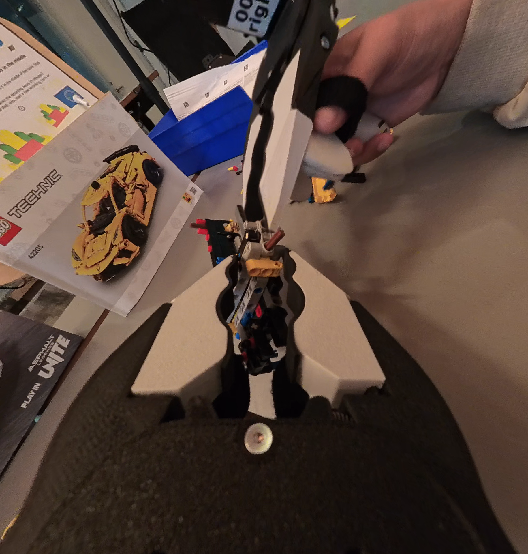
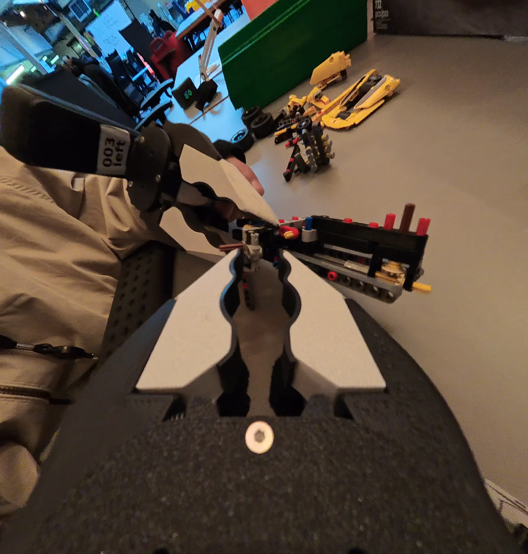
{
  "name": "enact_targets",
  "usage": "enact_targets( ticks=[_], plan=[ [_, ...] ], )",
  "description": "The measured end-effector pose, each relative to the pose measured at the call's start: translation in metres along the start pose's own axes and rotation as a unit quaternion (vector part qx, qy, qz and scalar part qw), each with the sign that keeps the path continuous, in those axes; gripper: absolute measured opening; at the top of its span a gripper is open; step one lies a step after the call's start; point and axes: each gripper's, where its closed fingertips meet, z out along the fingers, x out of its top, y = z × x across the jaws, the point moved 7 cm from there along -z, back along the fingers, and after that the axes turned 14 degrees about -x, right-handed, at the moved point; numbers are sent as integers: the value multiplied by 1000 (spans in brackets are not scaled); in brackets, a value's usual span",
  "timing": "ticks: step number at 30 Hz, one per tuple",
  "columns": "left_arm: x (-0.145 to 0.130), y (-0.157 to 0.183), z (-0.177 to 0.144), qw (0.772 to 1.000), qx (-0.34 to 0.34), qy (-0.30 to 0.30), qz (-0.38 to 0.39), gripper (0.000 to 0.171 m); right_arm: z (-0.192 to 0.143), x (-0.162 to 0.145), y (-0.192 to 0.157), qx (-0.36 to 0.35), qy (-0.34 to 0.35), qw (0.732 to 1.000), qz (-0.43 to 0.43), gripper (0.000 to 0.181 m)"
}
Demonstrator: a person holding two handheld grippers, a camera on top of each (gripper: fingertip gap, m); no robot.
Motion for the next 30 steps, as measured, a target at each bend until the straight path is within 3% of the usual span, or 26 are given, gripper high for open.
enact_targets(
  ticks=[5, 10, 17, 30],
  plan=[
    [-2, 5, 4, 1000, -8, -17, 8, 30, 6, -4, -7, 14, -23, 999, -20, 7],
    [4, 2, -2, 999, 22, 2, 23, 28, -6, 3, 0, 101, 5, 988, 116, 7],
    [5, 2, -3, 998, 45, -2, 53, 24, 3, 1, 2, 111, -3, 978, 174, 7],
    [3, 9, 2, 997, 34, -52, 55, 24, 2, -8, -2, 80, -56, 986, 135, 6]
  ],
)
